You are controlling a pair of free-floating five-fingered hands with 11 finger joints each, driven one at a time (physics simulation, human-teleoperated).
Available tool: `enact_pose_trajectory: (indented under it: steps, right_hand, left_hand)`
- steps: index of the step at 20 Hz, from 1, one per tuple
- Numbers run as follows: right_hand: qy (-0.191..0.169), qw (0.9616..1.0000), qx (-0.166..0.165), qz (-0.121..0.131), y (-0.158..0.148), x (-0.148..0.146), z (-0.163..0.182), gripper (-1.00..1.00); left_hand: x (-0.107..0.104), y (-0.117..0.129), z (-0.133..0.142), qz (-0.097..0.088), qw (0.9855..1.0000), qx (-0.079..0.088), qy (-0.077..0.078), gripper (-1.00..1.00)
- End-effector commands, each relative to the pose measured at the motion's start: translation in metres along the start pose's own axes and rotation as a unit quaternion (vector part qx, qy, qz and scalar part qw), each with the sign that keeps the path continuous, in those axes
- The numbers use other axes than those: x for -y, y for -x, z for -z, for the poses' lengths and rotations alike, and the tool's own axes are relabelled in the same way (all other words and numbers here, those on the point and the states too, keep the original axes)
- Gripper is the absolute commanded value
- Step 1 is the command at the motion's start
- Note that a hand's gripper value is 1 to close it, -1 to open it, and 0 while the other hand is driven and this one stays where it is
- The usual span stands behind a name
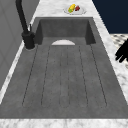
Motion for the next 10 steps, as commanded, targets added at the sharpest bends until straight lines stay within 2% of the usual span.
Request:
enact_pose_trajectory:
  steps: [1, 10]
  right_hand:
    - [0.009, 1.0, 0.0, -0.001, 0.007, -0.013, -0.029, 1.0]
    - [0.008, 1.0, -0.002, -0.004, 0.024, -0.056, -0.093, 1.0]
  left_hand:
    - [0.0, 0.0, 0.0, 0.0, 1.0, 0.0, 0.0, 0.0]
    - [0.0, 0.0, 0.0, 0.0, 1.0, 0.0, 0.0, 0.0]
